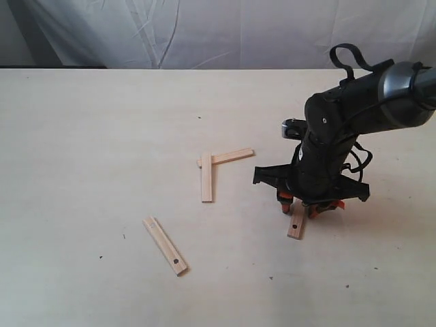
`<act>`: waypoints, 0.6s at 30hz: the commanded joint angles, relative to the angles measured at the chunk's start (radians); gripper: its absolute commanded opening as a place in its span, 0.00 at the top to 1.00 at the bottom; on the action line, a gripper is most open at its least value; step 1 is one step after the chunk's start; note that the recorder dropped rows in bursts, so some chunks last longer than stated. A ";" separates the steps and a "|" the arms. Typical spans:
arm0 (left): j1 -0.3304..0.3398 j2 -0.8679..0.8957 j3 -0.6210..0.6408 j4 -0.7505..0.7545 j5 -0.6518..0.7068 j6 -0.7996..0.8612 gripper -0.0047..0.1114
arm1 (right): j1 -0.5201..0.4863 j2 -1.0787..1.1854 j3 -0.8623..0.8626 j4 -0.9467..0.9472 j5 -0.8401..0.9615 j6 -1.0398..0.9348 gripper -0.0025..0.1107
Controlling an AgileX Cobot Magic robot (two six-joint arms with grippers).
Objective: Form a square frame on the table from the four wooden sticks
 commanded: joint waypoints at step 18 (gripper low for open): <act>0.001 1.084 -0.412 -0.192 0.353 0.084 0.96 | -0.005 0.027 -0.223 -0.015 0.113 -0.370 0.97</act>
